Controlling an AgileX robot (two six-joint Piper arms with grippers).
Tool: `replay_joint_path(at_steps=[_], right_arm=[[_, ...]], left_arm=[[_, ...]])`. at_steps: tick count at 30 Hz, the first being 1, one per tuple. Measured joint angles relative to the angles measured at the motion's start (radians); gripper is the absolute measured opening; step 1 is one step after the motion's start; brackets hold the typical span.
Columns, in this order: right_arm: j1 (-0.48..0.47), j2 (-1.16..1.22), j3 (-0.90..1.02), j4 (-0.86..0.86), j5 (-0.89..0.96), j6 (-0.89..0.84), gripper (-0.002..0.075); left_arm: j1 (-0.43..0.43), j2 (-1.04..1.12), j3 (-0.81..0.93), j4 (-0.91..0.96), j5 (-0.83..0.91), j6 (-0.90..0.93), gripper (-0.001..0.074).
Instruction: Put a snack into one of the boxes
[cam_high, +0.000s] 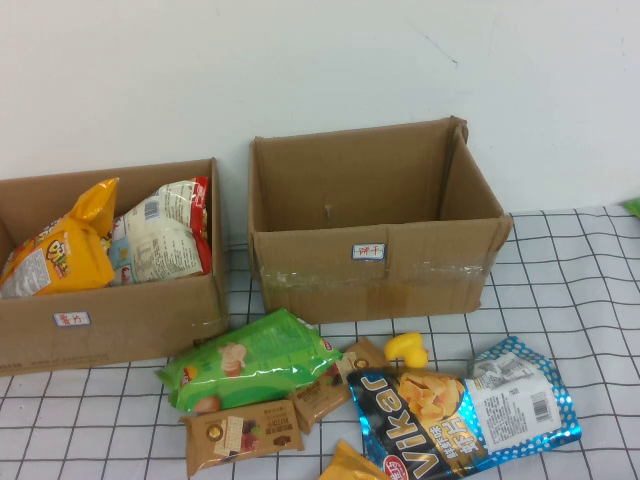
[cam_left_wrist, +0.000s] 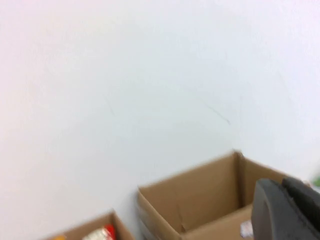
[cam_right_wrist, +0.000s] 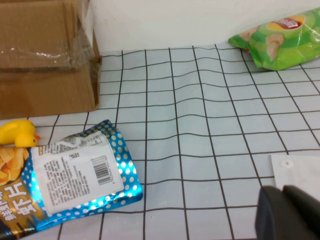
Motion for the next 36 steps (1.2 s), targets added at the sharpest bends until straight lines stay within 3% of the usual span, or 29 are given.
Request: replay_joint_path(at_steps=[4, 6, 11, 14, 17, 22, 29, 36], right_arm=[[0.000, 0.000, 0.000, 0.000, 0.000, 0.000, -0.0001], [0.000, 0.000, 0.000, 0.000, 0.000, 0.000, -0.0001], [0.000, 0.000, 0.000, 0.000, 0.000, 0.000, -0.0001], [0.000, 0.000, 0.000, 0.000, 0.000, 0.000, -0.0001], [0.000, 0.000, 0.000, 0.000, 0.000, 0.000, -0.0001], [0.000, 0.000, 0.000, 0.000, 0.000, 0.000, -0.0001], [0.000, 0.000, 0.000, 0.000, 0.000, 0.000, -0.0001], [0.000, 0.000, 0.000, 0.000, 0.000, 0.000, -0.0001]], left_arm=[[0.000, -0.125, 0.104, 0.014, -0.096, -0.009, -0.0001], [0.003, -0.171, 0.170, 0.116, -0.133, -0.086, -0.0001], [0.097, -0.267, 0.305, 0.663, -0.167, -0.729, -0.0001], [0.200, -0.299, 0.355, 0.790, -0.130, -0.925, -0.0001], [0.299, -0.315, 0.386, 0.832, -0.055, -0.982, -0.0001], [0.361, -0.323, 0.439, 0.928, 0.036, -1.005, -0.0001], [0.316, -0.333, 0.455, 0.983, 0.194, -1.039, -0.0001], [0.253, -0.333, 0.455, 0.976, 0.213, -1.047, -0.0001]])
